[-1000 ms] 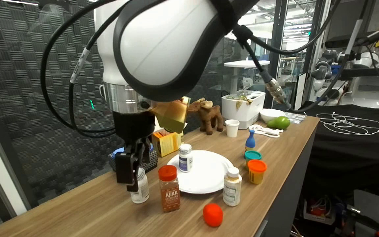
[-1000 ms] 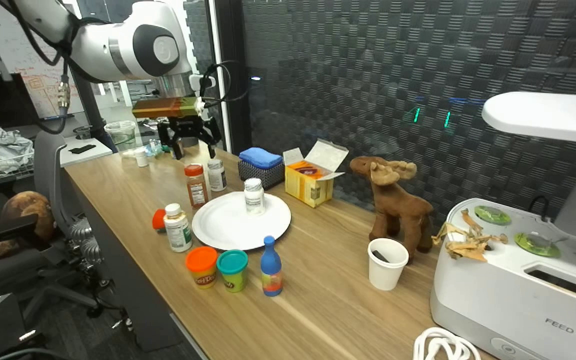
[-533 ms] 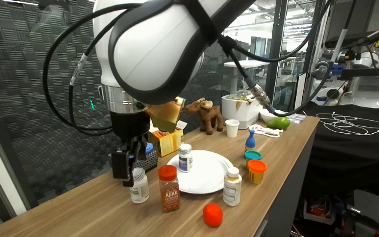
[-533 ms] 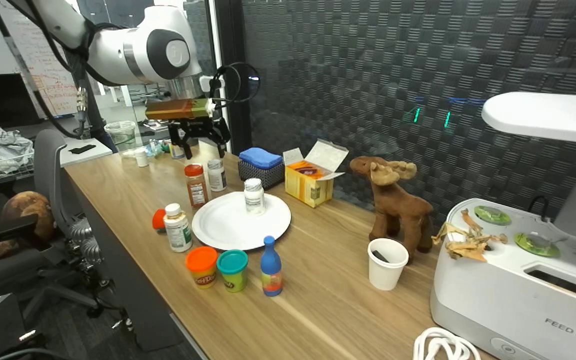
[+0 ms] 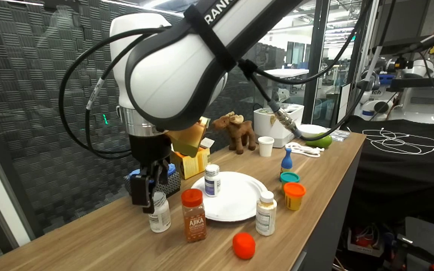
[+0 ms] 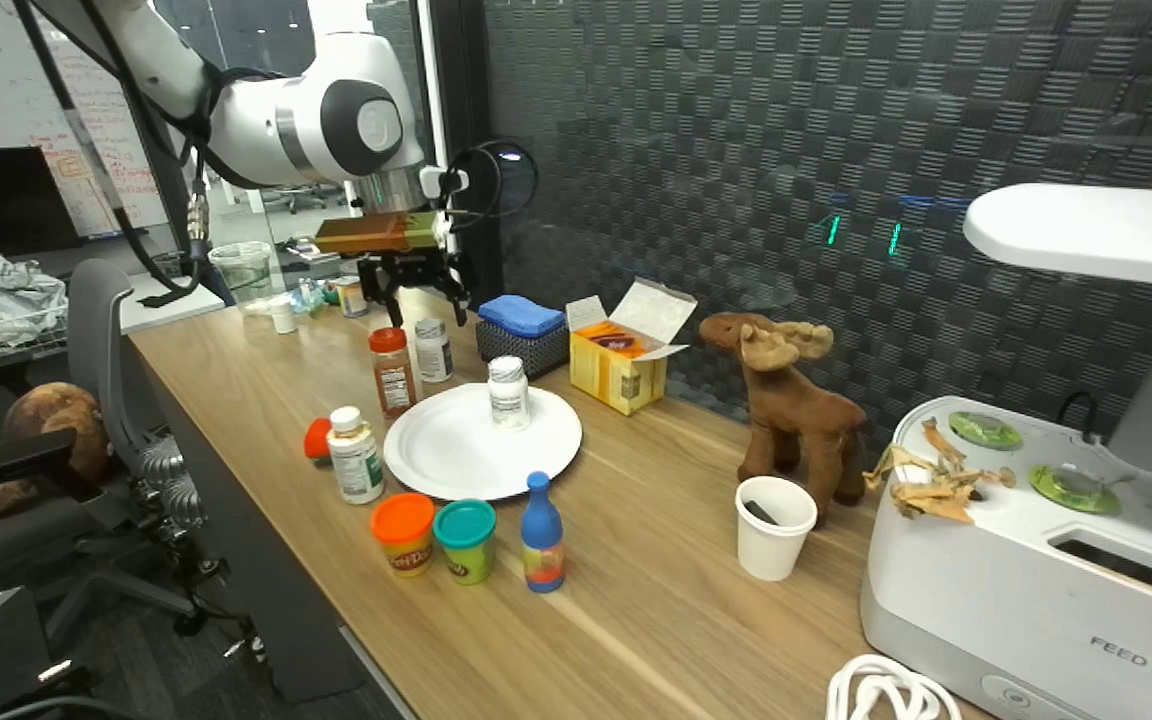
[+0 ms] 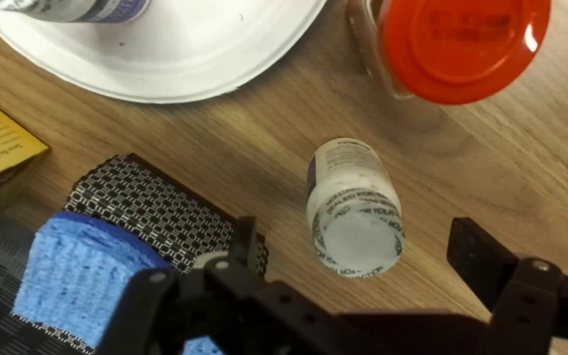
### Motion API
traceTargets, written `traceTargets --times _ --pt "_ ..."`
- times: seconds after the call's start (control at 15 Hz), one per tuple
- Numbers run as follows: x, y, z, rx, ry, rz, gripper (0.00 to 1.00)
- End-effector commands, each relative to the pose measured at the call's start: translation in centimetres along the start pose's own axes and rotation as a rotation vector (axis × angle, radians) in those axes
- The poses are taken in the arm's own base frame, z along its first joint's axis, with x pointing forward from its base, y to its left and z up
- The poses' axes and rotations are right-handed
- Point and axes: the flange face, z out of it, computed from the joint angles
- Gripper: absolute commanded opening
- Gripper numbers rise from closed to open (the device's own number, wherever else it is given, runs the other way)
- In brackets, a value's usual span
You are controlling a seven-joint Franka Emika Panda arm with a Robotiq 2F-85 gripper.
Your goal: Put the bottles and orange plushie on the white plate one at a time
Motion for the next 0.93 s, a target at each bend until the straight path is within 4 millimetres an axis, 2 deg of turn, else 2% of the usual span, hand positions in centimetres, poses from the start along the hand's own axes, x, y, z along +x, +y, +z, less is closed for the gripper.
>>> traceTargets --times 0.0,0.13,0.2,0.53,0.73,0.87 --pt "1.0 0.6 -0.2 -0.027 0.023 -0.012 0.79" --pt "1.1 0.5 -0.3 -0.025 0.029 -0.014 0.68" --pt "1.1 0.5 -0.6 -0.026 0.034 -0.017 0.58" --pt "1.1 0.5 -1.8 0.000 0.051 -0.021 0.20" --pt "0.9 1.9 -4.0 -0.014 0.062 0.012 0.20" --pt "0.7 3.6 -6.5 -0.060 0.082 0.041 0.20"
